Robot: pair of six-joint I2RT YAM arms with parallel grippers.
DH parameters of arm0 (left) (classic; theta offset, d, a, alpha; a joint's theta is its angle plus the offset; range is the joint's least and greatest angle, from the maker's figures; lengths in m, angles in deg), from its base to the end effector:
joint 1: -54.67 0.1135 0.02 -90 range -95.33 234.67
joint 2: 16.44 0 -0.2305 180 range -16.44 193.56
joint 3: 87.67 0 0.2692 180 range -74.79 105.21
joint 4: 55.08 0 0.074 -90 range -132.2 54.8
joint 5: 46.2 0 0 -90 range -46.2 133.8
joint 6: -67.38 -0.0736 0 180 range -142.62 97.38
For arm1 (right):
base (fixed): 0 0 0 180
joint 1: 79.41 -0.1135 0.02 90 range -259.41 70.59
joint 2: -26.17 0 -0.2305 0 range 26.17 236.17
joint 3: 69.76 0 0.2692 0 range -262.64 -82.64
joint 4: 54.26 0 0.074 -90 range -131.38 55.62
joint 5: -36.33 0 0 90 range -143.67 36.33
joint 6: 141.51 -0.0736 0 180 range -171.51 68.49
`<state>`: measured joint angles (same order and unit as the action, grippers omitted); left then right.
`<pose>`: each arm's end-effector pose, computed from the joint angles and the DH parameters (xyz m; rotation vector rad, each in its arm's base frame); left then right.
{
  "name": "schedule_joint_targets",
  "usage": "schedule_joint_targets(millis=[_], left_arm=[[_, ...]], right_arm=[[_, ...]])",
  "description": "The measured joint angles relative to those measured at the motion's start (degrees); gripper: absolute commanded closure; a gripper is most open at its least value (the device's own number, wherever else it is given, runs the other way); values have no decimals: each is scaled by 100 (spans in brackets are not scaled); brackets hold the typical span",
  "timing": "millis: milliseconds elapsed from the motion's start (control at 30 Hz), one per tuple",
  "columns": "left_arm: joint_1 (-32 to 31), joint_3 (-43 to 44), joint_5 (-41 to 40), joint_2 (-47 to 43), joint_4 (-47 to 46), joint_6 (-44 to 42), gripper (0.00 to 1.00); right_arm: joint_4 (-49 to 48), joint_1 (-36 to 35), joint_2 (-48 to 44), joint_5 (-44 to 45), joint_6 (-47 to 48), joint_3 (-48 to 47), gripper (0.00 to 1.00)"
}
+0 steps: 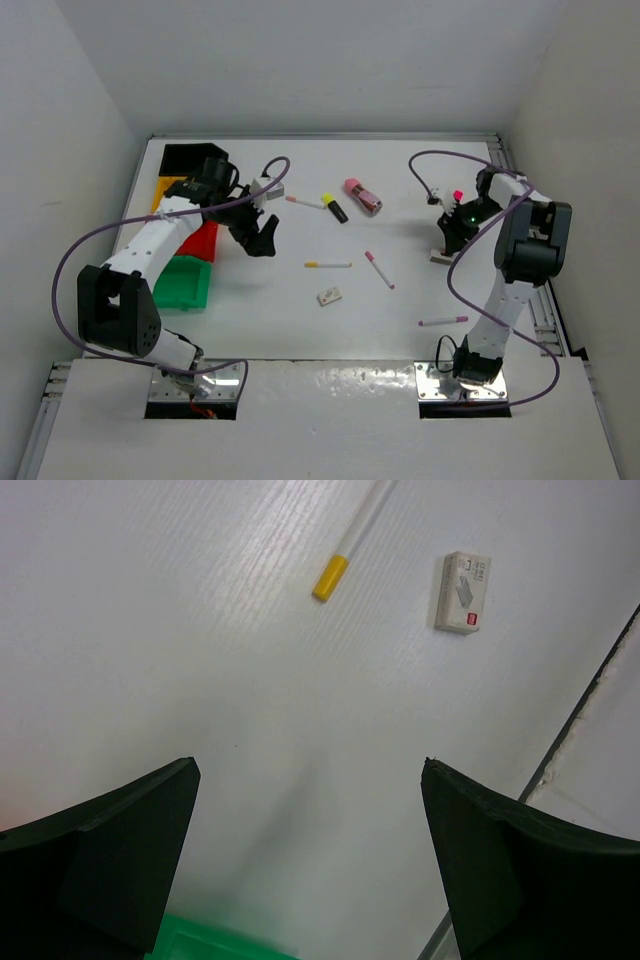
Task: Sort the stationery into containers
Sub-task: Pick up the stapler from the center of the board.
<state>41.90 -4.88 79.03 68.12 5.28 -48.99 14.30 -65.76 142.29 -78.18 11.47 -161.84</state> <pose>0.3124 -0.1143 0.2161 1.0239 2.2917 -0.7154 0.3579 -0.0555 0.0700 -1.1825 2.6089 0.5285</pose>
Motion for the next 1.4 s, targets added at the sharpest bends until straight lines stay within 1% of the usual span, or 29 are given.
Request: schedule_joint_targets(millis=[233, 400, 433, 467, 500, 533, 567, 800, 867, 967, 1067, 1200, 1400], left_arm=[[13, 0, 17, 98, -13, -24, 0], [46, 0, 57, 162, -24, -63, 0], [55, 0, 81, 170, -26, -68, 0], [66, 0, 107, 175, -28, -81, 0], [79, 0, 144, 175, -28, -92, 0], [96, 0, 195, 177, -33, -111, 0], [111, 0, 236, 175, -39, -131, 0], [166, -2, 520, 168, -46, -214, 0], [203, -4, 632, 157, -46, -212, 0], [269, -48, 844, 107, -107, -164, 0], [317, -118, 1054, -2, -249, 94, 0], [326, -186, 1233, -243, -608, 651, 0], [396, -184, 1344, -417, -1217, 1832, 0]], right_arm=[[173, -2, 140, -11, 33, -168, 58], [302, -35, 170, -13, 140, -162, 55], [328, -35, 175, -13, 157, -153, 57], [343, -39, 175, -15, 168, -138, 58], [365, -44, 175, -13, 186, -118, 64], [398, -50, 177, -17, 195, -101, 67], [442, -57, 175, -15, 208, -85, 73], [715, -90, 170, -61, 219, -76, 98], [710, -142, 131, -125, 175, -20, 100], [579, -315, -149, -186, 122, 247, 100], [573, -597, -597, -315, 31, 356, 100], [400, -1038, -1307, -566, -160, 337, 100], [-221, -1897, -2225, -728, -599, 402, 100]])
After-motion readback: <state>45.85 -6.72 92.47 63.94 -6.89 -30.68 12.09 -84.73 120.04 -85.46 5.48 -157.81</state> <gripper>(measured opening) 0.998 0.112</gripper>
